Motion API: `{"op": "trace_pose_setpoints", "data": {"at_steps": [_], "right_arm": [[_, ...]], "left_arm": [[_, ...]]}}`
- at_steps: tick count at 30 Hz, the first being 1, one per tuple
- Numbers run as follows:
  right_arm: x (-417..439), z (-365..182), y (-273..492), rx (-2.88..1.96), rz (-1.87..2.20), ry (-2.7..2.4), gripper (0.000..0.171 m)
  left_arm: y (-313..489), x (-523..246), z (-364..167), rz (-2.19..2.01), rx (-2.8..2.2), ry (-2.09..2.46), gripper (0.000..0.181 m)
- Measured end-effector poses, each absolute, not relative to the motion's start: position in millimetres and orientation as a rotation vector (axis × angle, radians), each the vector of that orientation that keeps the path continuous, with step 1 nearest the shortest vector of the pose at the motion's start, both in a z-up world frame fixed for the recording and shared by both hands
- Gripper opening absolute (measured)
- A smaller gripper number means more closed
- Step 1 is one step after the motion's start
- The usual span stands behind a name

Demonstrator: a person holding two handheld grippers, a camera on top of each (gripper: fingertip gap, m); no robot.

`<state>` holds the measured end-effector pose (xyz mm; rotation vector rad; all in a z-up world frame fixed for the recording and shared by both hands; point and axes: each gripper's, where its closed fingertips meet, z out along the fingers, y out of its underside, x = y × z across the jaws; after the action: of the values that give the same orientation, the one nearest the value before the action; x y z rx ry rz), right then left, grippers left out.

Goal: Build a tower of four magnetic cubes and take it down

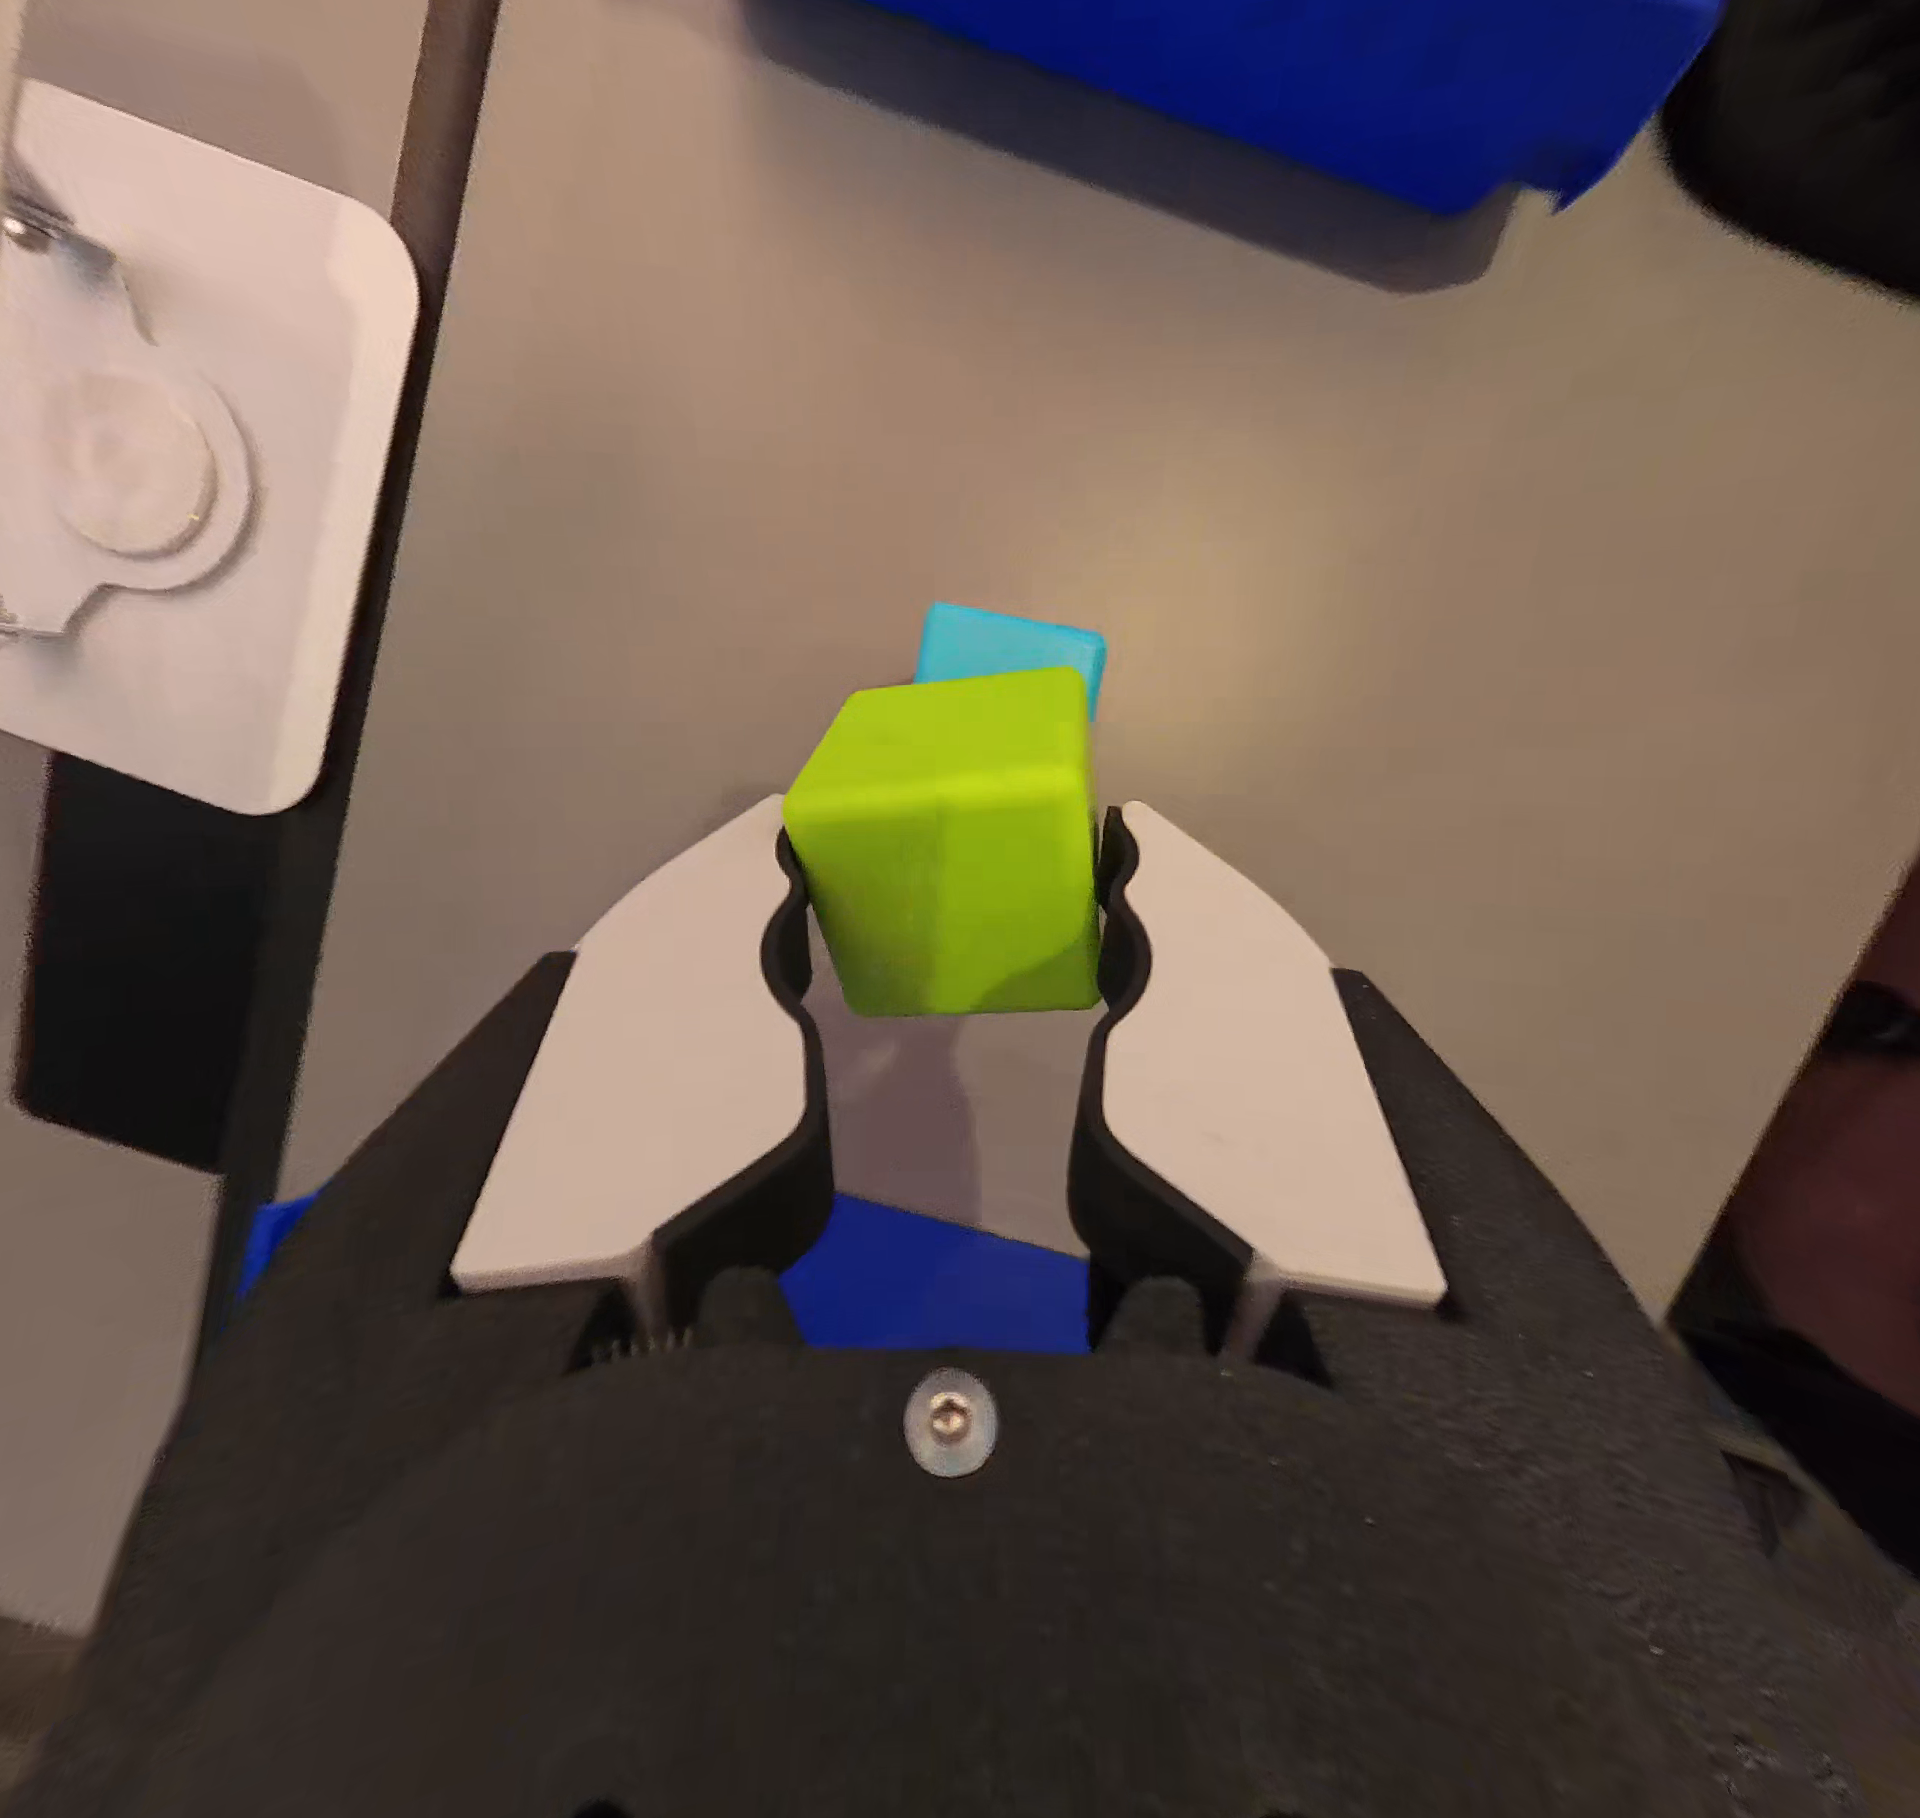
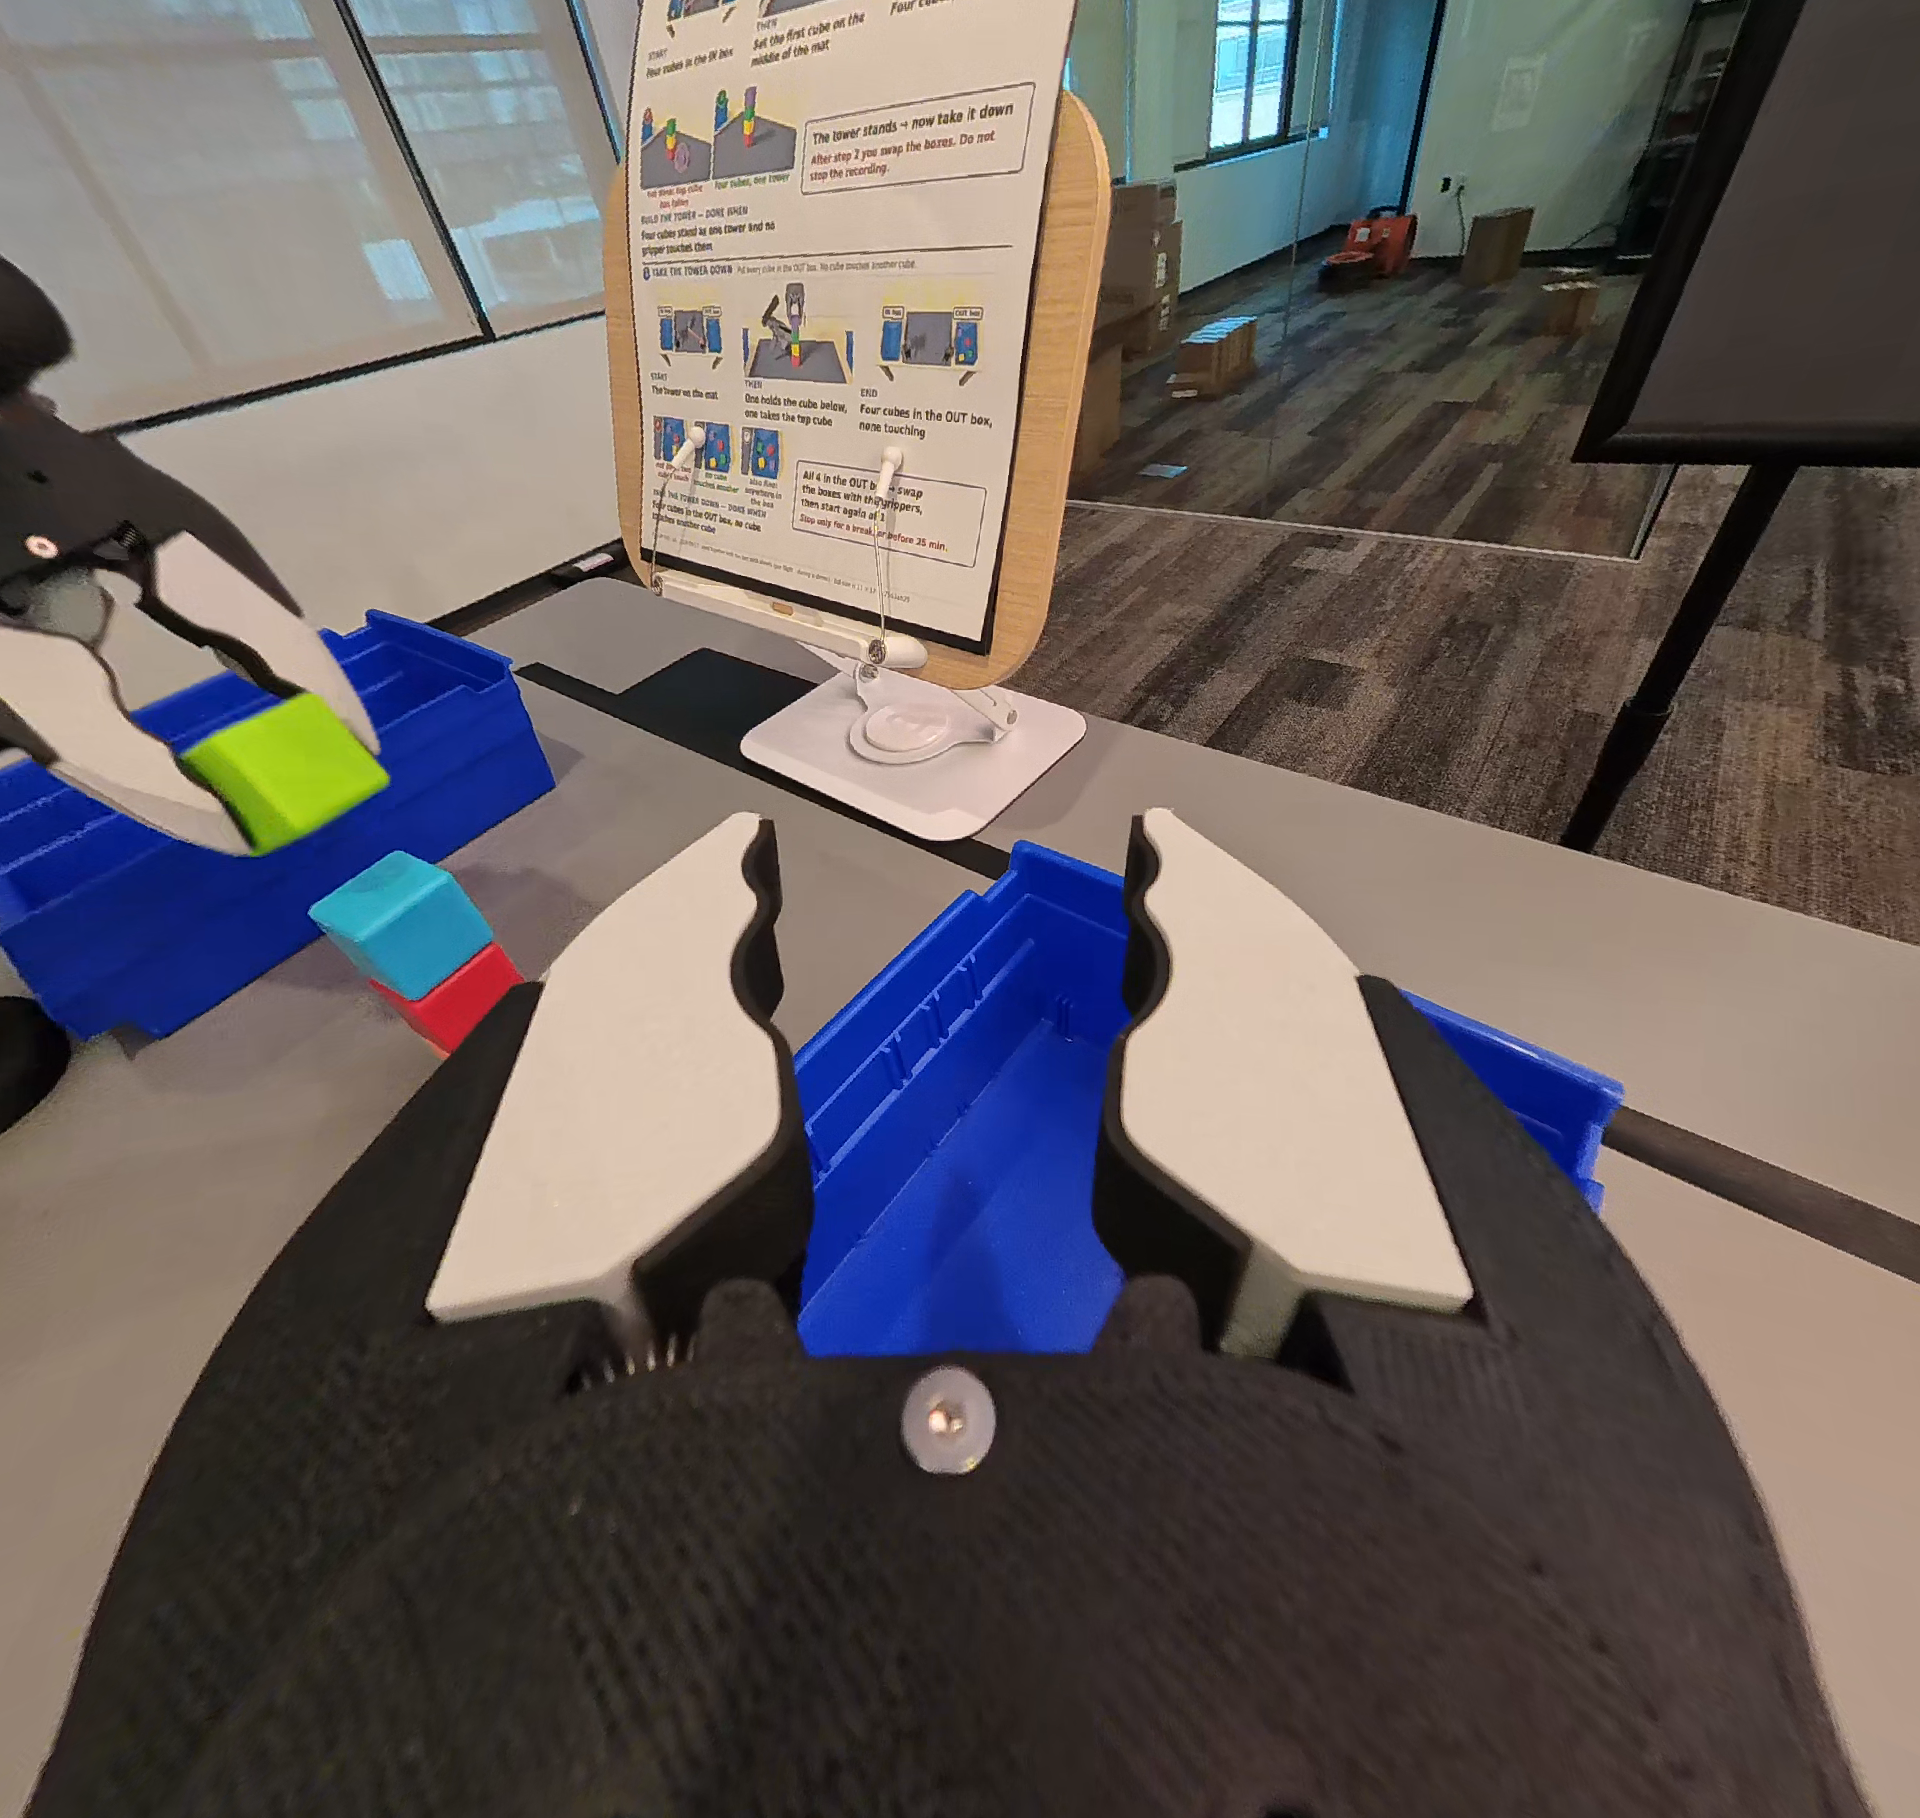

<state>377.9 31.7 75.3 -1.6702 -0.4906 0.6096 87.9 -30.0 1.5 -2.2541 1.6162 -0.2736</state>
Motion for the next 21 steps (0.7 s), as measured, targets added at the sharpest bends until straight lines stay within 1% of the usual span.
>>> {"op": "trace_pose_setpoints", "data": {"at_steps": [4,9,21], "right_arm": [[382.0,73.8,31.9,-1.671,0.622,-0.477,0.065],[384.9,74.9,32.2,-1.664,0.636,-0.468,0.065],[384.1,73.4,31.8,-1.669,0.647,-0.483,0.065]], "left_arm": [[-30.0,98.5,-11.5,-0.162,-2.279,1.743,0.053],[-34.3,109.6,-13.3,-0.141,-2.231,1.843,0.053],[-34.3,99.5,-30.0,0.002,-2.205,2.048,0.051]]}}
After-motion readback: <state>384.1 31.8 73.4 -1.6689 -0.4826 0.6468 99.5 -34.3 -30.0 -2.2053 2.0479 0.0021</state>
